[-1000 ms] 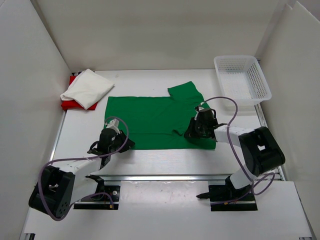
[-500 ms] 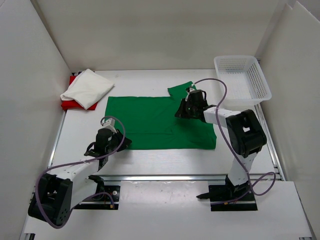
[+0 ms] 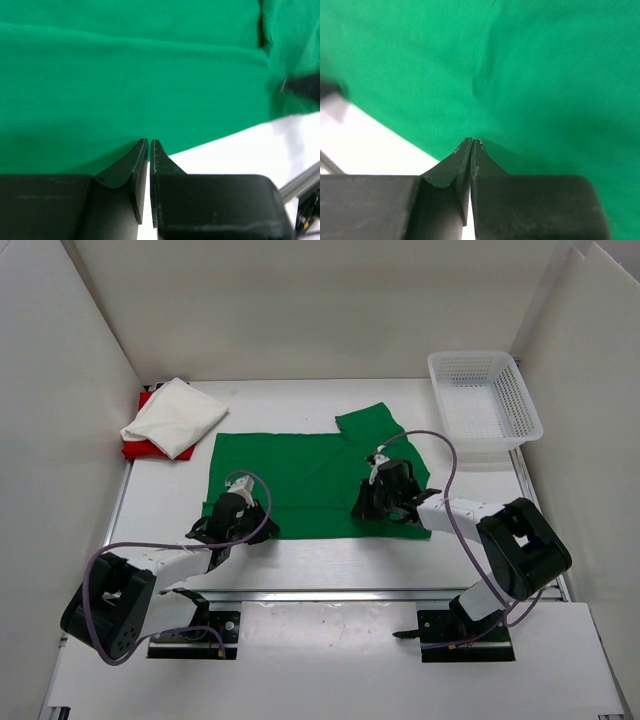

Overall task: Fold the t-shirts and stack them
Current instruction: Fold the flattened tshirt in 1/3 of the way, then grap the side of the flattened tshirt furthest away from the robot with both arms

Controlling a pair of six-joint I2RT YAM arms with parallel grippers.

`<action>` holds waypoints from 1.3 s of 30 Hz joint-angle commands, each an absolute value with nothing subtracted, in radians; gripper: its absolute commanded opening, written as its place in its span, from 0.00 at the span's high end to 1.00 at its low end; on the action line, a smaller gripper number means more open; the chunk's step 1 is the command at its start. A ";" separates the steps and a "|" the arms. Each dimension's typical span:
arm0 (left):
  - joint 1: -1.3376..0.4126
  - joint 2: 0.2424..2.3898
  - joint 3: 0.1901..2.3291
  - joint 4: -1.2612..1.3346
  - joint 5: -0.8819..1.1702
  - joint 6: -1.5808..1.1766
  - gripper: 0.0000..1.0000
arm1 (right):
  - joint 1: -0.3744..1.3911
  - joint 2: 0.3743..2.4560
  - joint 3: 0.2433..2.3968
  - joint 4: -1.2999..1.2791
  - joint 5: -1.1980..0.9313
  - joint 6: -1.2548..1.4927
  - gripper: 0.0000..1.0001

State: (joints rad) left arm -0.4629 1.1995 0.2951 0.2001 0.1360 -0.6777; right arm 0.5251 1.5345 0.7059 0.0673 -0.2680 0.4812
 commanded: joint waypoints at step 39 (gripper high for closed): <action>0.040 1.813 1.168 -0.089 -0.041 -0.548 0.52 | 0.575 1.269 0.543 0.121 -0.452 0.456 0.84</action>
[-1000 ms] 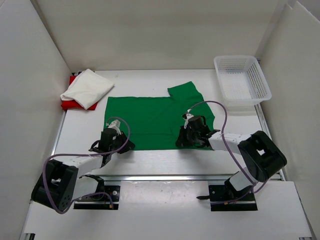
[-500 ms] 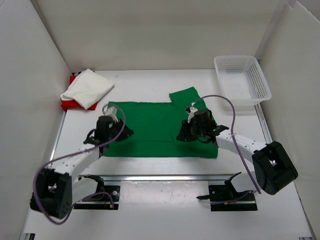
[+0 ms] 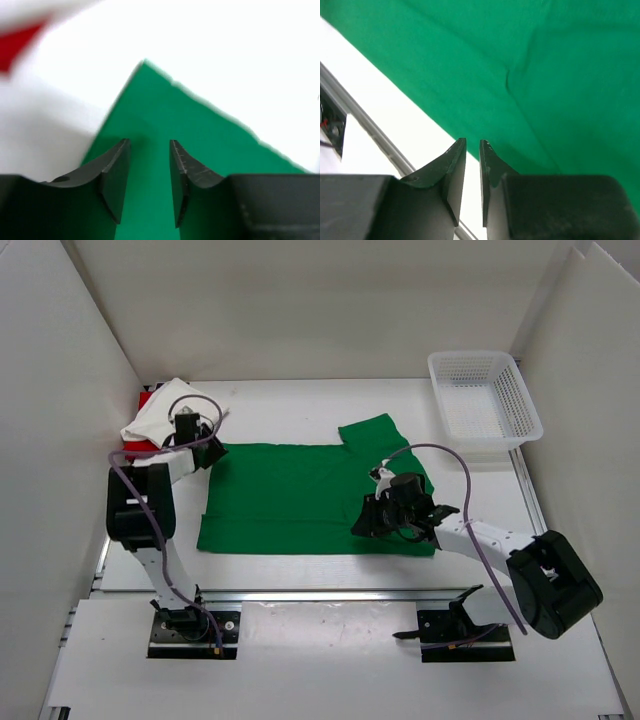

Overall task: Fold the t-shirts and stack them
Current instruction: Grap the side of the flattened tshirt furthest away from the robot with both arms

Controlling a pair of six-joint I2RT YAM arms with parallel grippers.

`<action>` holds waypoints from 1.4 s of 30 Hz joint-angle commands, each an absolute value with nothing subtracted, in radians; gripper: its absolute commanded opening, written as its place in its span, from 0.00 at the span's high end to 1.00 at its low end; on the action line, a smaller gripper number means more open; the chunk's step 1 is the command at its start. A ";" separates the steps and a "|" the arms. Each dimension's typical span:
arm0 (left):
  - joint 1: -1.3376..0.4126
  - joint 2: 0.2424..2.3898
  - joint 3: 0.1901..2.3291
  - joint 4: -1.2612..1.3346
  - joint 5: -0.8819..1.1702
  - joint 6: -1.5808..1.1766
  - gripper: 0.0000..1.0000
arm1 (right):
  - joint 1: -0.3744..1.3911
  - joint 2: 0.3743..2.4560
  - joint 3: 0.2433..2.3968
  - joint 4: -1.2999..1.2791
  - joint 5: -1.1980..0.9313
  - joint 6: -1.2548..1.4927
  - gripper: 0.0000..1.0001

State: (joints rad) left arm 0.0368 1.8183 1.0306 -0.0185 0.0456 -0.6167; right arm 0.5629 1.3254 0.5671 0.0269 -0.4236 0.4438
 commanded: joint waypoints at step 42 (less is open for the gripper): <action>-0.031 2.193 1.684 -0.510 -0.215 -0.367 0.59 | 0.430 1.117 0.577 0.127 -0.537 0.465 0.86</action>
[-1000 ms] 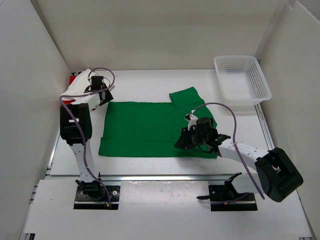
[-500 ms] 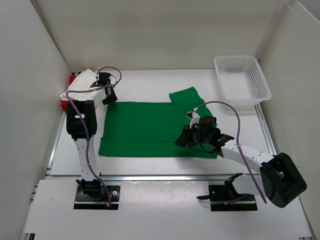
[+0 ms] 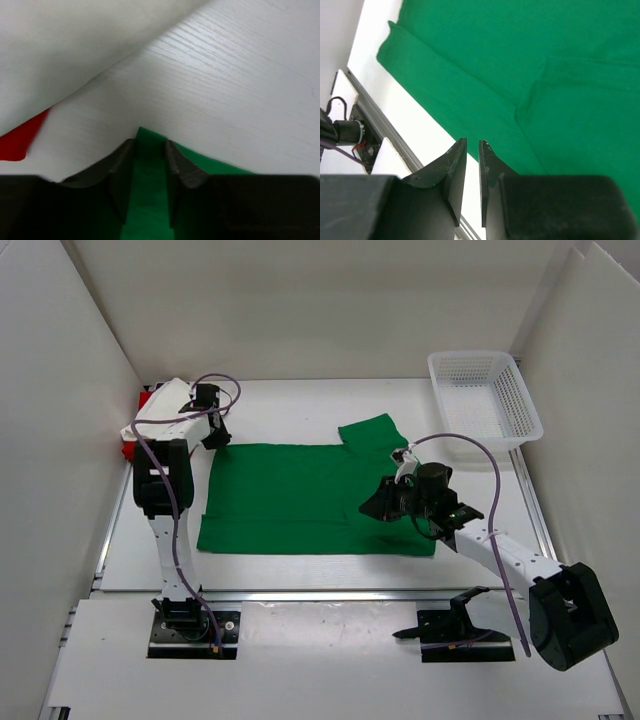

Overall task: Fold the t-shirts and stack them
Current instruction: Grap the side of the flattened tshirt furthest away from the robot with both arms

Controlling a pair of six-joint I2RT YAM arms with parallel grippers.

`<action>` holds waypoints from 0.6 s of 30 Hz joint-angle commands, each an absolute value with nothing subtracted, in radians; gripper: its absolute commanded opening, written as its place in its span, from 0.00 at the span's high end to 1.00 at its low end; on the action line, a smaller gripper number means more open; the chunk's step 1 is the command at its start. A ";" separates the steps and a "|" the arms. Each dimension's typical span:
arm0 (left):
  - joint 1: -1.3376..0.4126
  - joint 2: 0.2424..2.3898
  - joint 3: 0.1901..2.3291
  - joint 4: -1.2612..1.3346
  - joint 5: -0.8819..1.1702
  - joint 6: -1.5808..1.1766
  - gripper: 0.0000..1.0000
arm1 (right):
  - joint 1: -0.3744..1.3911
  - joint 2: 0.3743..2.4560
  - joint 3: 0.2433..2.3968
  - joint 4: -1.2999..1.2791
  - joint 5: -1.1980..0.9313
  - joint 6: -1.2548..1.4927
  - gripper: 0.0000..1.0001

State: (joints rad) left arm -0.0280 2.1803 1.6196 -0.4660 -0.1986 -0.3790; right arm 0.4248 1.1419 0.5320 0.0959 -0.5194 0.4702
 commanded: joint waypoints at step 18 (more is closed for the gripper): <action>-0.006 2.077 1.513 -0.374 -0.130 -0.388 1.00 | 0.200 1.664 1.033 0.130 -0.203 0.385 0.83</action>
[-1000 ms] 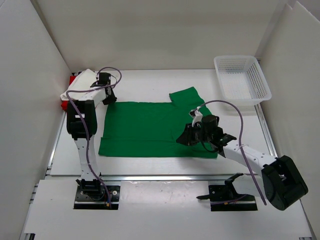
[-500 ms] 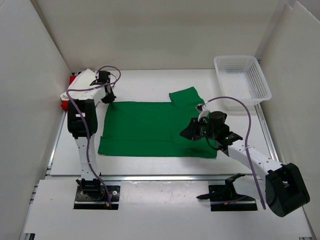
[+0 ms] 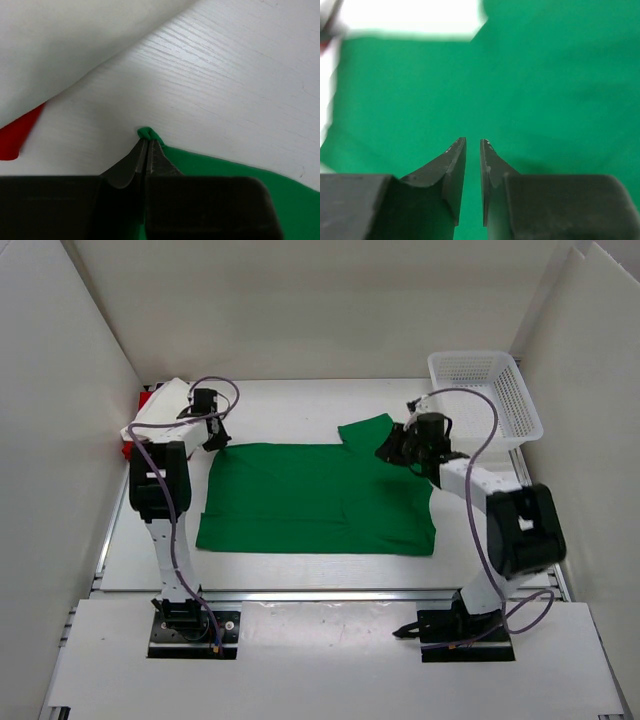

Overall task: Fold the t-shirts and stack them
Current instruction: Grap the side of the flattened tshirt furthest away from the robot with both arms

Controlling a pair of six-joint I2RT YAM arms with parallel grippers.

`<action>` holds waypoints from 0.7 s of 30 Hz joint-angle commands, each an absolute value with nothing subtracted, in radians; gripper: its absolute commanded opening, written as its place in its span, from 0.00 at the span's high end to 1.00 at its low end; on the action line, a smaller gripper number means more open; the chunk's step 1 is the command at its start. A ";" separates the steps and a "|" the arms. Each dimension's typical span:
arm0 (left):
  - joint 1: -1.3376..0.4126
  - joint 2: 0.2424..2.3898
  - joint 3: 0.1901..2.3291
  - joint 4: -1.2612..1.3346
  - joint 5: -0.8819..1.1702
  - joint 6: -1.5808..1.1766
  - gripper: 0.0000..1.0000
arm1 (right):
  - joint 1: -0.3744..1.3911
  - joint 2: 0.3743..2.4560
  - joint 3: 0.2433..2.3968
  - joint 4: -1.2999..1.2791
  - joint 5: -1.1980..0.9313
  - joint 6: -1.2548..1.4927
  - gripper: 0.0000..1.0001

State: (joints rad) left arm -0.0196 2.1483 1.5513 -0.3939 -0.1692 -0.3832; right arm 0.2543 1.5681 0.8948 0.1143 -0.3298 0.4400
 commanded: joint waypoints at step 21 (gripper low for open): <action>0.021 2.036 1.427 -0.268 0.000 -0.443 1.00 | 0.158 2.717 2.645 -0.809 -0.034 0.201 0.59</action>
